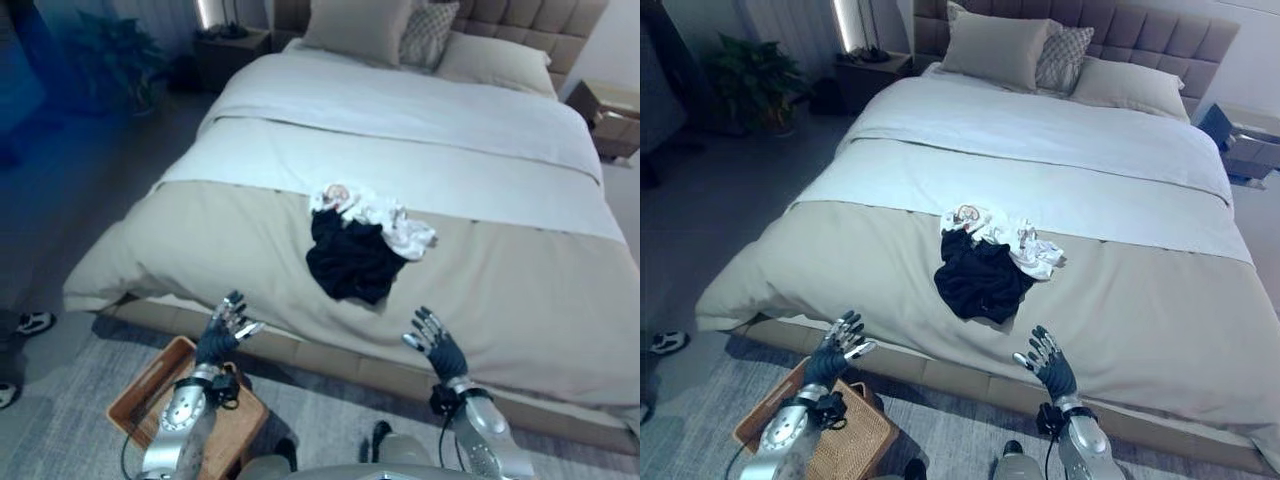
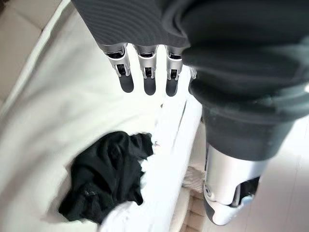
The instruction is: Pick up clothes into the bucket
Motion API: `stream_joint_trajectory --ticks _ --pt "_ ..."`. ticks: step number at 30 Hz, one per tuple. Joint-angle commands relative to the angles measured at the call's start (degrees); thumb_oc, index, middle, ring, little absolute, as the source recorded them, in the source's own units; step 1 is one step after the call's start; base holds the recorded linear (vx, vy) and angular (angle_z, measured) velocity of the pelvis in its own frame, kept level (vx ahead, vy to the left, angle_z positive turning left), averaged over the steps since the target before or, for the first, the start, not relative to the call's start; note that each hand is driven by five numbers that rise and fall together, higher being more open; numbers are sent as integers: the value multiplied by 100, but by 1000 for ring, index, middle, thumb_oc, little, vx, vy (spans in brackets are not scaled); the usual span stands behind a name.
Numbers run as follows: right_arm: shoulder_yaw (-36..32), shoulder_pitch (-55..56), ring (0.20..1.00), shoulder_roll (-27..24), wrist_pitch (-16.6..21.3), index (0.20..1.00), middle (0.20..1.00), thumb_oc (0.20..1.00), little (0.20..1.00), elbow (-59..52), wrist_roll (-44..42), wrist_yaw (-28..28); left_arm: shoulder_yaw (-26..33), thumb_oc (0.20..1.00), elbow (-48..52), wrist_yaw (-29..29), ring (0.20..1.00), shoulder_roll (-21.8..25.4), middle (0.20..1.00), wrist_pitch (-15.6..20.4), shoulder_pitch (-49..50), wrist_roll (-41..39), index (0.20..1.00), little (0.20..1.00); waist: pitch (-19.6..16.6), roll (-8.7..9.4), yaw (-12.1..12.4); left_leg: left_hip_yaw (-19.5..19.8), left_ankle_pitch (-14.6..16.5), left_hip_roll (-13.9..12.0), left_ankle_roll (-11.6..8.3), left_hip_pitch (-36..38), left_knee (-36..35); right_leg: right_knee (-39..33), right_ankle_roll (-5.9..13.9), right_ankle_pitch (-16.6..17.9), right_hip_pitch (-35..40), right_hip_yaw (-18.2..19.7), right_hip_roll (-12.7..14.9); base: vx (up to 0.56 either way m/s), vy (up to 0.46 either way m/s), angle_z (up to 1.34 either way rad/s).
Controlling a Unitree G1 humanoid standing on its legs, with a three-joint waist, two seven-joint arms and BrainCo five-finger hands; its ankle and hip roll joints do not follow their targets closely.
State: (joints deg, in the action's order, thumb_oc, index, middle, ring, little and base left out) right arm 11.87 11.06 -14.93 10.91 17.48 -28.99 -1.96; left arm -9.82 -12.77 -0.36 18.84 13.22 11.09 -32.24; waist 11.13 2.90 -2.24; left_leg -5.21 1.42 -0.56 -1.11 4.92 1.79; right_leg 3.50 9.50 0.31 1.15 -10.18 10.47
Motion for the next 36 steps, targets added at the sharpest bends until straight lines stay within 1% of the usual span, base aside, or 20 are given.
stream_joint_trajectory --ticks 1,3,5,6,7,8,9,11,14,15,18,22,27,28,29,30,31,32,35,36 --pt "-167 -189 1000 -284 265 1000 1000 1000 1000 -334 -247 -20 67 1000 424 -124 1000 142 1000 243 -2 -178 1000 1000 173 205 27 60 -33 -551 -305 -682 1133 98 -177 -159 370 -412 -27 -3 -54 22" --pt "-236 -176 1000 -315 282 1000 1000 1000 1000 -371 -230 47 -9 1000 406 -125 1000 117 1000 210 15 -150 1000 1000 152 146 22 -45 -200 -560 -317 -851 803 36 -111 -195 455 -565 21 -8 60 44" --pt "-264 -213 1000 -314 269 1000 1000 1000 1000 -416 -241 37 -13 1000 416 -104 1000 112 1000 210 34 -97 1000 1000 119 146 54 104 -132 -404 -304 -890 744 127 -71 -179 390 -501 87 32 118 59" --pt "-324 -225 1000 -252 257 1000 1000 1000 1000 -422 -166 47 -20 1000 421 -85 1000 138 1000 192 7 41 1000 1000 43 65 -37 59 -15 -260 -87 -652 446 941 74 16 55 -460 301 48 140 9" --pt "-323 -224 1000 -251 257 1000 1000 1000 1000 -423 -165 47 -19 1000 421 -84 1000 138 1000 191 8 43 1000 1000 33 80 -19 35 -22 -241 -77 -650 430 992 85 -6 12 -428 326 64 254 -14" --pt "-340 -226 1000 -226 263 1000 1000 1000 1000 -463 -32 89 -42 1000 474 -96 1000 169 1000 185 0 124 1000 1000 62 63 -59 -17 63 -87 106 -473 323 1630 222 362 -257 -270 539 56 264 -16" --pt "-374 -209 1000 -168 278 1000 1000 1000 1000 -450 18 112 -116 1000 500 -185 1000 241 1000 186 -52 202 1000 1000 219 7 -204 22 142 17 267 -233 249 2354 179 776 -607 38 590 79 294 -15" --pt "-390 -227 1000 -142 291 1000 1000 1000 1000 -413 43 163 -131 1000 492 -189 1000 270 1000 185 -82 268 1000 1000 272 -33 -230 39 158 22 288 -132 174 2492 138 774 -764 63 586 65 124 3" --pt "-449 -159 1000 -98 291 1000 1000 1000 1000 -432 -18 124 -82 1000 479 -202 1000 271 1000 196 -67 232 1000 1000 290 -92 -367 14 139 20 224 175 -215 1835 132 756 -1065 -326 571 179 -19 -12" --pt "-495 -90 1000 -103 292 1000 1000 1000 1000 -431 -77 99 -61 1000 478 -222 1000 268 1000 184 -66 207 1000 1000 278 -45 -438 12 177 51 170 271 -280 1182 172 784 -1121 -482 548 202 -69 -17" --pt "-466 -96 1000 -108 305 1000 1000 1000 1000 -377 -69 120 -88 1000 430 -193 1000 203 1000 190 -95 232 1000 1000 270 -15 -463 -29 267 1 106 430 -312 756 160 791 -1063 -810 419 187 -70 7" --pt "-447 -16 1000 -132 299 1000 1000 1000 1000 -422 -142 81 -157 1000 435 -242 1000 153 1000 186 -70 193 1000 1000 195 61 -482 -22 358 -40 20 509 -296 315 125 729 -828 -697 245 182 -121 5" --pt "-447 -9 1000 -182 326 1000 1000 1000 1000 -460 -263 122 -201 1000 410 -227 1000 92 1000 160 -154 47 1000 1000 -2 57 -532 -81 351 -349 -262 395 33 -1 -46 490 -482 -709 -68 154 -163 3" --pt "-450 -34 1000 -238 371 1000 1000 1000 1000 -449 -385 123 -238 1000 423 -247 1000 129 1000 152 -232 -10 1000 1000 53 97 -536 -121 -36 -597 -533 27 1221 -29 -240 340 -265 -749 -158 106 -240 16" --pt "-417 -55 1000 -278 370 1000 1000 1000 1000 -417 -396 125 -233 1000 445 -248 1000 124 1000 142 -232 -92 1000 1000 140 92 -476 -2 -233 -743 -651 -297 2053 -23 -389 223 -134 -775 -259 137 -273 17" --pt "-388 -73 1000 -302 371 1000 1000 1000 1000 -407 -374 140 -223 1000 448 -245 1000 125 1000 136 -216 -133 1000 1000 181 131 -415 72 -409 -696 -617 -476 2315 -62 -467 171 -43 -745 -279 58 -131 5" --pt "-388 -74 1000 -300 371 1000 1000 1000 1000 -406 -373 141 -222 1000 449 -245 1000 127 1000 136 -216 -134 1000 1000 182 127 -424 86 -397 -703 -620 -497 2346 -63 -471 170 -44 -755 -286 119 -111 -15" --pt "-388 -95 1000 -369 359 1000 1000 1000 1000 -440 -277 213 -198 1000 457 -171 1000 107 1000 129 -200 -227 1000 1000 300 198 -313 106 -692 -822 -572 -843 2640 -139 -517 111 128 -782 -252 150 -81 -19" --pt "-420 -66 1000 -365 355 1000 1000 1000 1000 -484 -356 211 -164 1000 481 -192 1000 95 1000 120 -115 -293 1000 1000 309 227 -240 -17 -646 -1031 -505 -1084 2229 -251 -451 69 278 -759 -197 199 15 -3" --pt "-369 -64 1000 -380 322 1000 1000 1000 1000 -464 -303 195 -159 1000 430 -191 1000 104 1000 111 -26 -288 1000 1000 268 172 -180 -37 -649 -1137 -519 -1148 1535 -307 -346 2 351 -671 -189 250 142 -16"
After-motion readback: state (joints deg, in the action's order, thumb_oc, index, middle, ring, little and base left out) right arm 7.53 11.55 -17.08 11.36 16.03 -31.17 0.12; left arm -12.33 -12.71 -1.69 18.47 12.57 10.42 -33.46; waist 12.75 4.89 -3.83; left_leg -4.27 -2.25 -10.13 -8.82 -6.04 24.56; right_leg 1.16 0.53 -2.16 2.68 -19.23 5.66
